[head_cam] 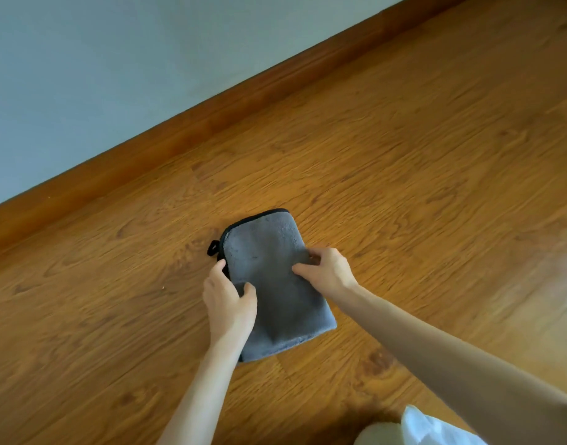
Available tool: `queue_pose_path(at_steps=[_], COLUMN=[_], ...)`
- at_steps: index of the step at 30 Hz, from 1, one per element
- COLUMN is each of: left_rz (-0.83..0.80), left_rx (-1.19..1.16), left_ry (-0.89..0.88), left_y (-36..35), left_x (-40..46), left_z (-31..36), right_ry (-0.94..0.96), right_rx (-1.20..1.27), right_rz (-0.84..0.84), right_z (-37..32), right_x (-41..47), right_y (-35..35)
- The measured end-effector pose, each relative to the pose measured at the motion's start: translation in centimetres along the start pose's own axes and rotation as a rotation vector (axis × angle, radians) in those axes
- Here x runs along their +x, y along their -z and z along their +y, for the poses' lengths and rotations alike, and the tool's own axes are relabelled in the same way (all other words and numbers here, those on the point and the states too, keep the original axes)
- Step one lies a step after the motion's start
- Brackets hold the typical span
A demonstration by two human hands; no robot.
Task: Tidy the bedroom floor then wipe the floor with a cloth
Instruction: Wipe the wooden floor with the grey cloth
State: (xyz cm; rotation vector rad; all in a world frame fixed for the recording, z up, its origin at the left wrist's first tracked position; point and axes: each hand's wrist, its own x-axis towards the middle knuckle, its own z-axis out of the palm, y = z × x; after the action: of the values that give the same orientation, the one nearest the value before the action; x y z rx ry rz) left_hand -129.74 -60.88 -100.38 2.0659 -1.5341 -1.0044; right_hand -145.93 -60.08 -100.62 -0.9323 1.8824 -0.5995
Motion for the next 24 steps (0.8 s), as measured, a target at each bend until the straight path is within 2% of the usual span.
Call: queue_pose_path(at_steps=[5, 8, 12, 15, 16, 18, 20, 24], left_rz=[0.046, 0.039, 0.109, -0.078, -0.177, -0.336, -0.29, -0.095], left_rx=[0.337, 0.348, 0.509, 0.653, 0.638, 0.471, 0.3, 0.46], left_ry=[-0.27, -0.335, -0.68, -0.901, -0.91, -0.807, -0.774, -0.913], left_y=[-2.6, -4.5, -5.8, -5.9, -6.1, -6.3, -6.7, -8.0], left_x=[1.2, 3.0, 6.9, 10.0, 11.0, 12.8, 14.0, 14.1], left_z=[3.5, 6.6, 9.6, 10.5, 10.4, 9.8, 9.3, 8.8], right_ry=[0.21, 0.323, 0.494, 0.564, 0.572, 0.57, 0.56, 0.564], right_rx=[-0.299, -0.399, -0.624, -0.662, -0.645, -0.633, -0.605, -0.559], right_rz=[0.068, 0.162, 0.29, 0.307, 0.338, 0.369, 0.355, 0.322], right_z=[-1.2, -2.0, -2.7, -1.5, -1.0, -0.5, -0.4, -0.7], right_x=[3.4, 5.4, 8.2, 10.2, 10.6, 11.1, 11.3, 11.4], right_y=[3.7, 4.8, 5.3, 4.8, 4.7, 4.5, 4.5, 4.6])
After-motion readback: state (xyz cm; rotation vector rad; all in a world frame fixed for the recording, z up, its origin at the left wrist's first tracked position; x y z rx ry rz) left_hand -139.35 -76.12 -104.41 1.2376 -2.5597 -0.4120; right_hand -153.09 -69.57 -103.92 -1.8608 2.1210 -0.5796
